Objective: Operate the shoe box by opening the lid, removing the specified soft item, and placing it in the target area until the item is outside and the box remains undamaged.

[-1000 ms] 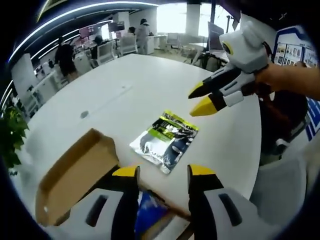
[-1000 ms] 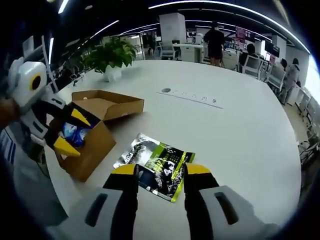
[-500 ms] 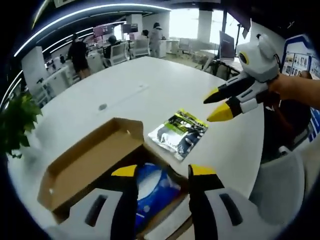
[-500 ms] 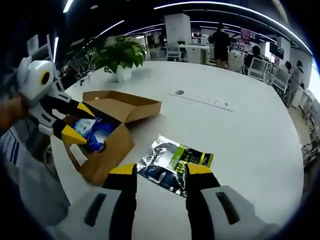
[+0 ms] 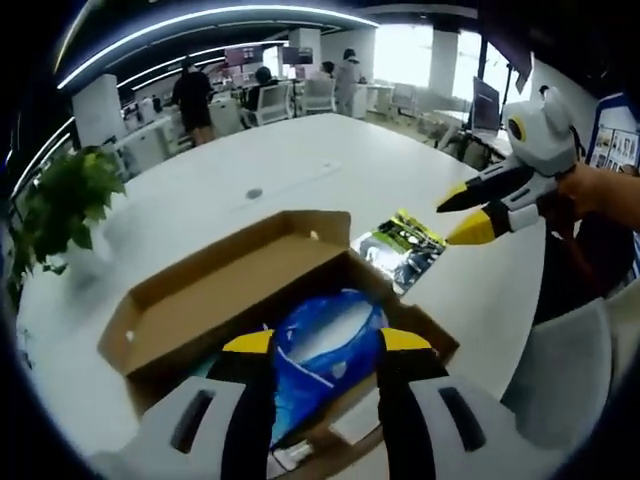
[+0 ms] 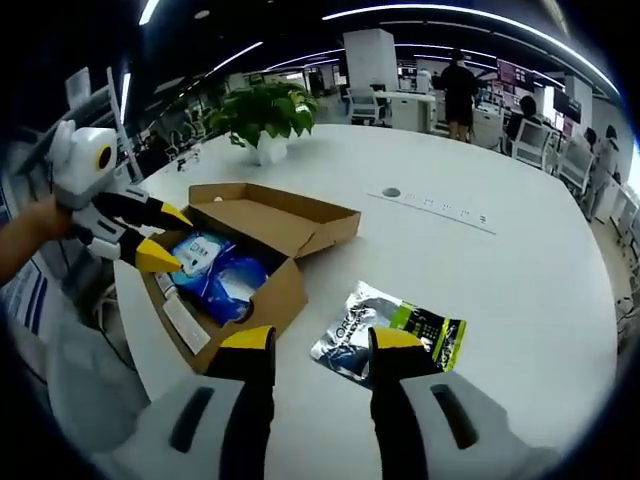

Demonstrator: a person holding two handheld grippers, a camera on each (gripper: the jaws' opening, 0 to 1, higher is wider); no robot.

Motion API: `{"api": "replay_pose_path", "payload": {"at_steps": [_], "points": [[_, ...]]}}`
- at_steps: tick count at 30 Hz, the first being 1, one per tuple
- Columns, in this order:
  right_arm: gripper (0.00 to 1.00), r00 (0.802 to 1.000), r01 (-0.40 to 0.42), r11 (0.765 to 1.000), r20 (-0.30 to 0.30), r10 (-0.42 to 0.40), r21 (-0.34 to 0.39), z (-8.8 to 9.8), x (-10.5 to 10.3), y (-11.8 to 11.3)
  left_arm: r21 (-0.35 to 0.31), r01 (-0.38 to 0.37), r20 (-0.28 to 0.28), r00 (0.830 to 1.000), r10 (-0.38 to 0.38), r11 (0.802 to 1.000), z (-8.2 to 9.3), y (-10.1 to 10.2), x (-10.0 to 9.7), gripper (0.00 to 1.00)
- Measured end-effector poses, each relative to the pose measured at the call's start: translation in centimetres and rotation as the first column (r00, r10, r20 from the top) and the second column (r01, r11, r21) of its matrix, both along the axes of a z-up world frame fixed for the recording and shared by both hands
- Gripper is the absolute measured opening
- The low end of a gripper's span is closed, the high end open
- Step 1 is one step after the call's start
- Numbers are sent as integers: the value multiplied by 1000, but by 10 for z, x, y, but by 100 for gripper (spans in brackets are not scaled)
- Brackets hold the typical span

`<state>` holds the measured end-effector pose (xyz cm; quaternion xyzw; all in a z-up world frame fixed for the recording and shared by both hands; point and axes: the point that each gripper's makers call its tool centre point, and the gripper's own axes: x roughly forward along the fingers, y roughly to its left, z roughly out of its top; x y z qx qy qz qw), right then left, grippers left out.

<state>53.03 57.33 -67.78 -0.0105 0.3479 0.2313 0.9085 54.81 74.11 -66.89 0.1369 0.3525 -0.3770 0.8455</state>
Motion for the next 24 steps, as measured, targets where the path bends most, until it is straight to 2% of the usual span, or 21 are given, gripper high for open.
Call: {"api": "replay_pose_path", "payload": {"at_steps": [10,24], "points": [[35,998,-53,999,17,52,15,9,4,31,-18,-104,10,994,104,994,0,51,4,40],[34,990,-142,990,12,142,21,6,11,75,-3,-215,6,977,215,977,-9,113,3,39]]}}
